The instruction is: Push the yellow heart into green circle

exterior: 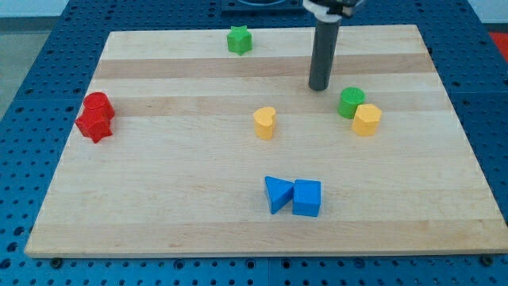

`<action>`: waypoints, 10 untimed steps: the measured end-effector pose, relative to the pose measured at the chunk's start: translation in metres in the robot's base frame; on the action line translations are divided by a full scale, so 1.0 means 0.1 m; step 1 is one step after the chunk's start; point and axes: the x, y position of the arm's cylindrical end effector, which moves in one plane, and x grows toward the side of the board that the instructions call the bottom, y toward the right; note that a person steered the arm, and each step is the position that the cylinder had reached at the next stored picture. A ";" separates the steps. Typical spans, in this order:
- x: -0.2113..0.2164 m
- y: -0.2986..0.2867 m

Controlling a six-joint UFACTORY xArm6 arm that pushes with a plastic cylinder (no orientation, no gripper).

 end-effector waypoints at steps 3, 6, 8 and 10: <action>1.29 -0.50; 0.16 -0.71; 0.24 -1.35; -0.04 -0.54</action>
